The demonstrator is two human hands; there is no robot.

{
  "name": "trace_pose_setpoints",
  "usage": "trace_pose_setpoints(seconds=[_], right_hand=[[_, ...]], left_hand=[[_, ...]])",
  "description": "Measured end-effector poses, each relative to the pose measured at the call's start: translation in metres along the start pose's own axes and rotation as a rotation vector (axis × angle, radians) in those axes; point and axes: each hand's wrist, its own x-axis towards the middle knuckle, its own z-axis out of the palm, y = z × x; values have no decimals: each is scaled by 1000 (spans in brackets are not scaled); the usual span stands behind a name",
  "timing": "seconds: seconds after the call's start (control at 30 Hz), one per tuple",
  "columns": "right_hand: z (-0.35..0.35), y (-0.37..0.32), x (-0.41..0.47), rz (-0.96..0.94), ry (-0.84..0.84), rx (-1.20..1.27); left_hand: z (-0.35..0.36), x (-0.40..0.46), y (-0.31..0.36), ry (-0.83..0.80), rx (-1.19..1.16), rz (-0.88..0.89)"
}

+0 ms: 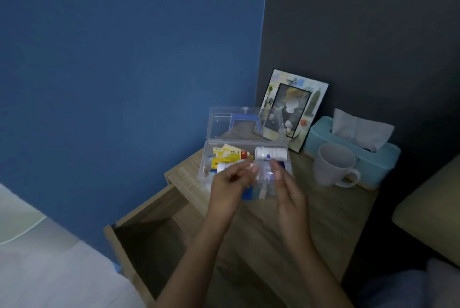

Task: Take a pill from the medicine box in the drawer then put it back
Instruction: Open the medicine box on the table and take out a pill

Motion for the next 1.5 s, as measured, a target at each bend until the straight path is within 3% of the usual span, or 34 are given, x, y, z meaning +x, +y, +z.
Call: trace_pose_setpoints(seconds=[0.23,0.47,0.6,0.87,1.03,1.27,1.5], right_hand=[[6,21,-51,164,25,108],[1,33,-82,209,91,-32],[6,37,-95,193,60,-112],[1,34,-89,286,166,51],[1,33,-90,299,145,87],[-5,37,-88,288,154,104],[-14,46,-82,291,121,146]], left_hand=[[7,-65,-42,-44,-233,-156],[18,-88,-71,13,328,82],[17,-91,-83,63,418,58],[13,-92,-84,-36,245,51],[16,-88,-87,51,324,-24],[21,-90,-83,23,189,82],[27,-76,-82,44,187,-38]])
